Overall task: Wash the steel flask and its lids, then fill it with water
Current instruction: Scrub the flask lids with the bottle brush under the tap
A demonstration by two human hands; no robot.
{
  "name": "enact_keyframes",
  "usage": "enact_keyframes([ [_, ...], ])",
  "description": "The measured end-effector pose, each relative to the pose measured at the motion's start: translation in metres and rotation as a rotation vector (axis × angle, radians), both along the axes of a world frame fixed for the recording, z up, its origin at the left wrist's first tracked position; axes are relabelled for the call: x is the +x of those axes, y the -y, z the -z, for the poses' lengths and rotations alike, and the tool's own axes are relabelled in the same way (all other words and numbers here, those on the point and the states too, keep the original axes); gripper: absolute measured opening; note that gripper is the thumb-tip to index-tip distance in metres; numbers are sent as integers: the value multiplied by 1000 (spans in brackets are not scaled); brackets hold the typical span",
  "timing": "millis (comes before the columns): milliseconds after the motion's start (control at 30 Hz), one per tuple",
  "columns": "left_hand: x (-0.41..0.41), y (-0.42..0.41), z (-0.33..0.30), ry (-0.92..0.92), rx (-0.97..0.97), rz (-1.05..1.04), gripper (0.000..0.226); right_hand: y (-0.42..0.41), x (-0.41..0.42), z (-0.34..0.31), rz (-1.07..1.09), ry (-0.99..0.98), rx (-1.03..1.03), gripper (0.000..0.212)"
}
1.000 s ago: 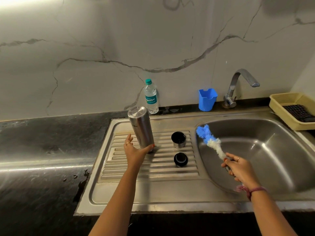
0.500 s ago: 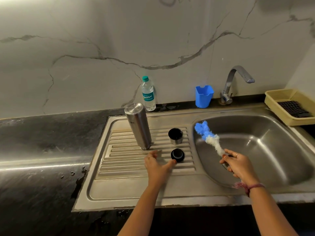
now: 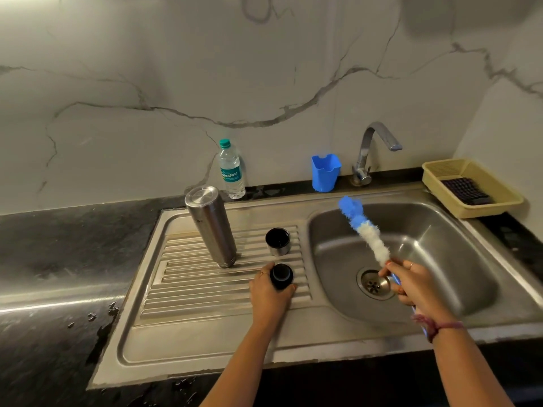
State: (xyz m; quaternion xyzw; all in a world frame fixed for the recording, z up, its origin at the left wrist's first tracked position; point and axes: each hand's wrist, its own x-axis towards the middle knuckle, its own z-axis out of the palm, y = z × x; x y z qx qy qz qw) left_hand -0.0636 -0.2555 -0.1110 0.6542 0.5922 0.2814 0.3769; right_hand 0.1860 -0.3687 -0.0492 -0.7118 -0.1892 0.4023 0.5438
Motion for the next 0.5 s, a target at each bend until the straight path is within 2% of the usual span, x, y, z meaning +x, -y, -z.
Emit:
enact_keyframes([
  [100, 4, -1, -1, -40, 30, -9, 67, 5, 10, -6, -3, -260, 55, 28],
  [200, 9, -1, -2, -53, 45, -7, 63, 9, 28, -4, 25, -540, 63, 32],
  [367, 31, 6, -15, -22, 106, 7, 50, 14, 60, -4, 53, -673, 65, 27],
  [500, 61, 7, -29, 38, 120, 122, 46, 19, 87, 1, 22, -638, 8, 24],
])
